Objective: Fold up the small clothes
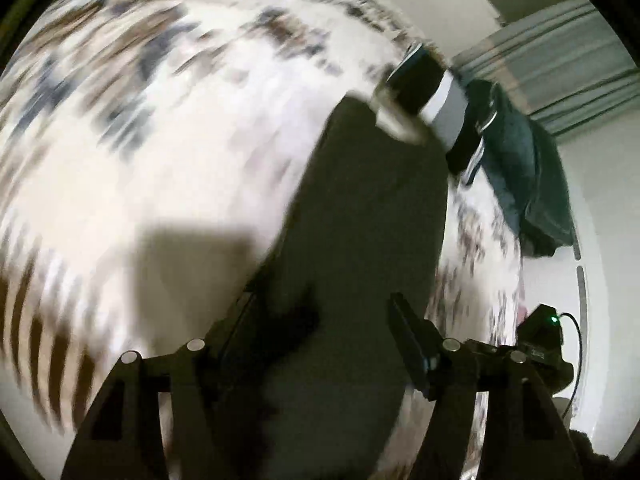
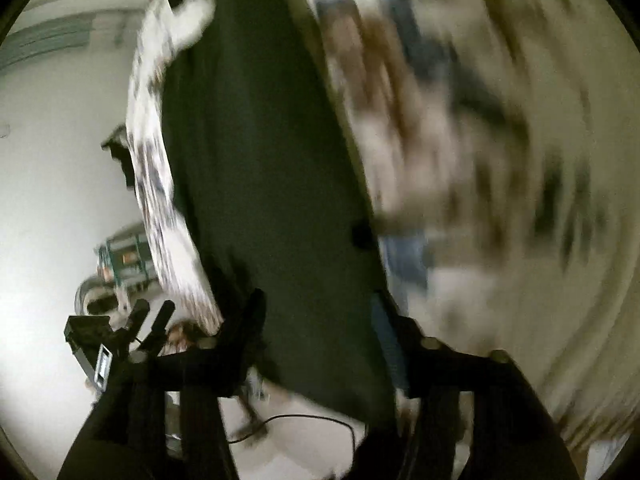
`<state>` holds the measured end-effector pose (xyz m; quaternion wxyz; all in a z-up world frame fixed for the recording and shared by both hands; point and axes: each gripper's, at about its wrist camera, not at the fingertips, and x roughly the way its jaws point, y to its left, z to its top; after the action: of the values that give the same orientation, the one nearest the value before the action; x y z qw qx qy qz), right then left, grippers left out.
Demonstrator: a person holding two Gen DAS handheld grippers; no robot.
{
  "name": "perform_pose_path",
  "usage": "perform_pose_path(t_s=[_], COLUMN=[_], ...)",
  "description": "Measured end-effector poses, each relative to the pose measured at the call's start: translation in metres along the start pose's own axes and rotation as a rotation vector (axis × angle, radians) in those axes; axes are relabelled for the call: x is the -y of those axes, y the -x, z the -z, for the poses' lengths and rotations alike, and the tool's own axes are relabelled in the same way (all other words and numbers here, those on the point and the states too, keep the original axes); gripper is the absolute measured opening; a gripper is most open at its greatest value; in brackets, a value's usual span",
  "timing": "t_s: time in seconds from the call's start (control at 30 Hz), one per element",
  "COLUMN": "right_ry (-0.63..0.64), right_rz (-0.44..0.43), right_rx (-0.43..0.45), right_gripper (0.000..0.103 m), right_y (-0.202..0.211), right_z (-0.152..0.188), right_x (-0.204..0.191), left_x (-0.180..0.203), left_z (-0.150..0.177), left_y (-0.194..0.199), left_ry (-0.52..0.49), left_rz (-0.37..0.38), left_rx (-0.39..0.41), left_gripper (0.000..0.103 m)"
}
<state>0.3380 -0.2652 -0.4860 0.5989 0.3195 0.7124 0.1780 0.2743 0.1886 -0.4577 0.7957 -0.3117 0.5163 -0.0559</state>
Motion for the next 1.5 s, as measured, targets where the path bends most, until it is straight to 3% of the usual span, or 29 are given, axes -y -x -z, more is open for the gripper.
perform_pose_path(t_s=[0.17,0.23,0.4,0.47,0.53,0.6,0.67,0.7,0.8,0.9,0.97,1.03,1.07,1.1,1.13,1.17,1.2,1.27,1.43,1.5], right_ry=[0.047,0.048,0.036,0.016,-0.010,-0.014,0.030,0.044,0.073,0.086,0.077,0.057,0.058,0.037,0.009,-0.001,0.002,0.033,0.042,0.037], right_rz=[-0.011,-0.024,-0.015,-0.006,-0.023,-0.049,-0.069,-0.059,-0.026,-0.031,-0.025,0.036,0.072,0.084,0.082,0.077,0.062,0.045,0.007,-0.010], right_rx=[0.151,0.186,0.194,0.169,0.142,0.139,0.151,0.141,0.194,0.278,0.290,0.291,0.270,0.234,0.208,0.203,0.201,0.170,0.057,0.015], right_gripper=[0.067,0.074,0.075,0.075,0.075,0.074,0.024,0.014,0.010,0.010,0.010,0.011,0.015,0.021,0.036,0.044,0.057,0.062,0.062,0.062], right_y=[0.023,0.020,-0.022,-0.044,-0.062,-0.070,-0.066,-0.068,-0.061,-0.038,-0.030,-0.031,-0.038,-0.042,-0.041,-0.037,-0.029,-0.017,0.017,0.035], right_z=[-0.127,-0.175,-0.248,-0.252,-0.248,-0.243,-0.241,-0.242,-0.237,-0.241,-0.255,-0.267,-0.272,-0.275,-0.273,-0.269,-0.262,-0.238,-0.155,-0.107], right_x=[-0.025,-0.037,-0.057,-0.054,-0.044,-0.047,-0.049,-0.053,-0.078,-0.092,-0.093,-0.091,-0.091,-0.087,-0.082,-0.078,-0.076,-0.074,-0.043,-0.016], left_x=[0.014,0.012,0.004,0.002,0.005,0.011,0.018,0.024,0.038,0.051,0.053,0.049,0.045,0.040,0.036,0.033,0.030,0.021,-0.001,-0.010], left_z=[-0.095,-0.128,-0.166,-0.169,-0.168,-0.169,-0.171,-0.172,-0.185,-0.211,-0.222,-0.226,-0.228,-0.228,-0.226,-0.225,-0.222,-0.213,-0.163,-0.125], left_y=[-0.079,-0.116,-0.180,-0.204,-0.205,-0.202,-0.199,-0.195,-0.192,-0.201,-0.220,-0.242,-0.246,-0.245,-0.237,-0.227,-0.215,-0.185,-0.097,-0.056], left_ry=[-0.062,-0.066,-0.038,-0.038,-0.053,-0.092,-0.119,-0.142,-0.183,-0.223,-0.225,-0.206,-0.176,-0.137,-0.113,-0.100,-0.089,-0.068,-0.059,-0.061], left_rz=[0.073,0.124,0.215,0.226,0.260,0.260,0.260,0.252,0.253,0.254,0.246,0.189,0.179,0.179,0.201,0.217,0.228,0.257,0.222,0.178], left_rx=[-0.032,-0.073,-0.222,-0.274,-0.241,-0.205,-0.186,-0.178,-0.161,-0.151,-0.178,-0.242,-0.270,-0.285,-0.274,-0.257,-0.244,-0.214,-0.165,-0.148], left_gripper=[0.064,0.064,0.064,0.064,0.061,0.015,0.015,0.014,0.014,0.014,0.015,0.021,0.029,0.031,0.031,0.040,0.055,0.063,0.064,0.064])
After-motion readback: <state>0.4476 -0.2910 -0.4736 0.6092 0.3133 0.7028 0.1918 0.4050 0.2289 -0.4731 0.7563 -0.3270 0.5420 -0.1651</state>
